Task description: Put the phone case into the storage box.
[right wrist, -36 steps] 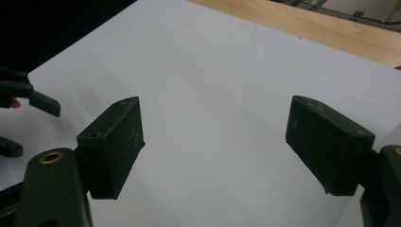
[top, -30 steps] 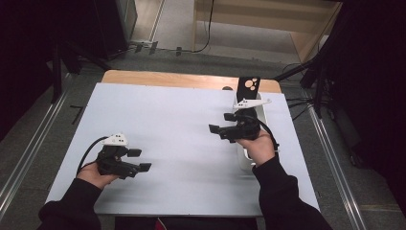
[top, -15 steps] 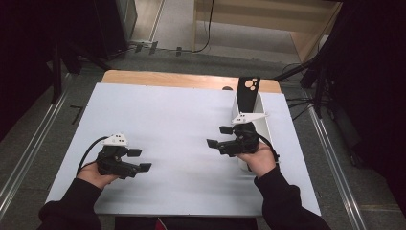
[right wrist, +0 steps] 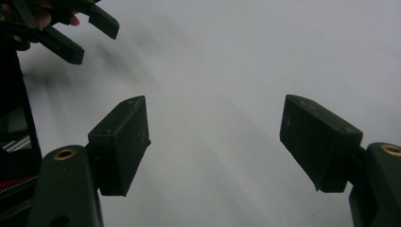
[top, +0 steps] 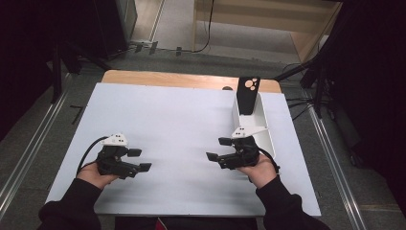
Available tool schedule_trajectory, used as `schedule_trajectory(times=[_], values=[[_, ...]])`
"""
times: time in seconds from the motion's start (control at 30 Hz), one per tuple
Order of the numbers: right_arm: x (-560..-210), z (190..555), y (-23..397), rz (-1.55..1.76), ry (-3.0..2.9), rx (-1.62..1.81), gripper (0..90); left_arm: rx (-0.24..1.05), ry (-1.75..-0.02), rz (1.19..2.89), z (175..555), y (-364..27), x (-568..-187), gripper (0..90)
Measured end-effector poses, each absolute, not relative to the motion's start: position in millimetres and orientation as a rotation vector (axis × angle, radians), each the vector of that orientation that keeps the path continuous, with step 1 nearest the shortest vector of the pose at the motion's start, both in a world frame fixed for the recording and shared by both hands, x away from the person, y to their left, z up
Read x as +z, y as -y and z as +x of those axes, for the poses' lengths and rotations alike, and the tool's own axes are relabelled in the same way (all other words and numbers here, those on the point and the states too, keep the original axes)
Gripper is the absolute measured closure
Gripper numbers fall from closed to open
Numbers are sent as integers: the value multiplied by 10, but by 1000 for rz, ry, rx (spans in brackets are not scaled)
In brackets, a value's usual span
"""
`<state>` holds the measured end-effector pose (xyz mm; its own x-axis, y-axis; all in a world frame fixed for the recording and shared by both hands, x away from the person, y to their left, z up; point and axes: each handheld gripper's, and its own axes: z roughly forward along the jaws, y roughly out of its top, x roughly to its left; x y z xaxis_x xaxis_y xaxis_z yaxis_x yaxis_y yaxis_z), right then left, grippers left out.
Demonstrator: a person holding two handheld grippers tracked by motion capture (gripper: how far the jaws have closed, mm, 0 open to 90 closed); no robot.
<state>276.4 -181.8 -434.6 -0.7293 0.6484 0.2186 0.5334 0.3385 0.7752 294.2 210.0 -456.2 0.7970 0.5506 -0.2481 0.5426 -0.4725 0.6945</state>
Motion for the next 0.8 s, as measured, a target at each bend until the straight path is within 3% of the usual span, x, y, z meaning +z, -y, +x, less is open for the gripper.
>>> schedule_trajectory(times=[0.8], values=[[-4623, 2438, 1907, 1067, -2487, 1322, 231, 6, -778, 2153, 2883, -2088, -4537, 267]])
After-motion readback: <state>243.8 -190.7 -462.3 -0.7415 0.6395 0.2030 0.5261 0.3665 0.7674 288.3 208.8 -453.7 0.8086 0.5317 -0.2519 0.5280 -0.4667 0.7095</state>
